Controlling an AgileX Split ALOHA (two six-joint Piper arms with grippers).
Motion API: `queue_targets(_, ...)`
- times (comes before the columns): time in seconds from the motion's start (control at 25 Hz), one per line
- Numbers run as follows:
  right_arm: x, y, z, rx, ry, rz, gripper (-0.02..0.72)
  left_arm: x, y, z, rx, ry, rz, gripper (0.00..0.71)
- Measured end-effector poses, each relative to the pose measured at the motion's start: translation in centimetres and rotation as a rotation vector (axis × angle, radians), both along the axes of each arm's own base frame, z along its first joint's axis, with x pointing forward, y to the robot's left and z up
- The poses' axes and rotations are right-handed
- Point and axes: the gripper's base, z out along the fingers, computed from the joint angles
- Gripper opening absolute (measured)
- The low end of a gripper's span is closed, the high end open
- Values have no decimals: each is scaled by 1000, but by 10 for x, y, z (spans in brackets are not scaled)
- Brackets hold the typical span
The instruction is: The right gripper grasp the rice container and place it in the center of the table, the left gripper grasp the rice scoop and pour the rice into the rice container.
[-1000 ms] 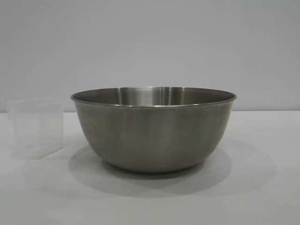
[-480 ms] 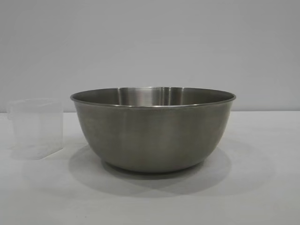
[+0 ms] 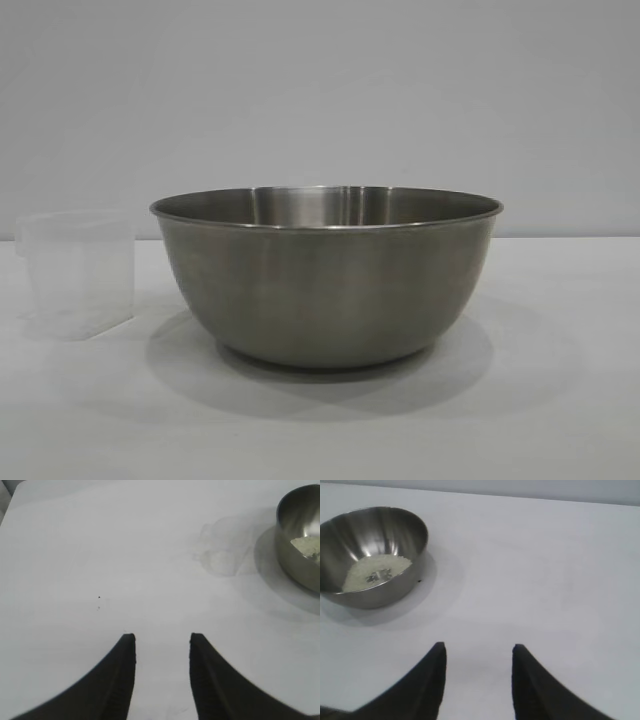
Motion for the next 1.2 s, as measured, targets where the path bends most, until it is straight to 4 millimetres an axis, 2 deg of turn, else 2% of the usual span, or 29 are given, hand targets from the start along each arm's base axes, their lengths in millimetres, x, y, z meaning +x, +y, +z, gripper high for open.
queue_targets(0.32, 1, 2, 0, 0, 0, -157, 267, 0, 0, 0, 0, 0, 0, 216)
queue_targets(1.2, 1, 2, 0, 0, 0, -166, 267, 0, 0, 0, 0, -1, 0, 216)
